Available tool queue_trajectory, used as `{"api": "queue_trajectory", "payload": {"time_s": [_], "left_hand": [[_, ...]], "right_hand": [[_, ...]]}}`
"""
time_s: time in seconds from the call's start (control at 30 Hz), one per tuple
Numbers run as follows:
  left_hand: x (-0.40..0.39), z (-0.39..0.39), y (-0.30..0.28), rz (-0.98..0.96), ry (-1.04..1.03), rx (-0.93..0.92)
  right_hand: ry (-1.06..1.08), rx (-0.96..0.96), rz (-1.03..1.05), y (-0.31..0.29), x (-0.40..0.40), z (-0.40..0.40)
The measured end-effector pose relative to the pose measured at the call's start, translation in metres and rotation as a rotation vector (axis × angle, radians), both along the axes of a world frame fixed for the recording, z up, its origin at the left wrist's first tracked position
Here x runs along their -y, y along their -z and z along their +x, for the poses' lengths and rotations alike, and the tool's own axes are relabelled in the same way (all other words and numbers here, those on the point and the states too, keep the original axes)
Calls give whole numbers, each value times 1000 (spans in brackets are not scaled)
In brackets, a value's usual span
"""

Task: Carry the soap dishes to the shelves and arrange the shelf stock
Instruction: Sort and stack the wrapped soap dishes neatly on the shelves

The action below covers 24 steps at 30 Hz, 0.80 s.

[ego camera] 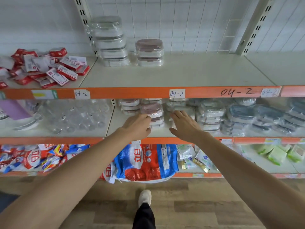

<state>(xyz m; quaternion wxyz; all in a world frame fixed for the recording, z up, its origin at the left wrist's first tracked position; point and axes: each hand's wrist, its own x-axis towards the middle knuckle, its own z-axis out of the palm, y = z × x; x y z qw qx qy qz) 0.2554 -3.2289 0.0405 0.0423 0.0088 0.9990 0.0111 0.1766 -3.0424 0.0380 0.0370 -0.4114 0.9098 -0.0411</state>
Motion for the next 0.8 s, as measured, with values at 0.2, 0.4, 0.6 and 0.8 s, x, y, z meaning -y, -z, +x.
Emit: {"api": "queue_trajectory", "payload": {"time_s": [0.2,0.4,0.6,0.8], "left_hand": [[5,-3,55,92,-124,79],[34,-24,116,102,-205,95],[79,-74,164,105,-221,0],[125,-116,218,165,-203,-75]], "right_hand": [[0,89,19,49,12,-8],[4,115,-17,118,50,-43],[3,49,-59,155,96,-105],[-48,-22,-27,179,141,-155]]}}
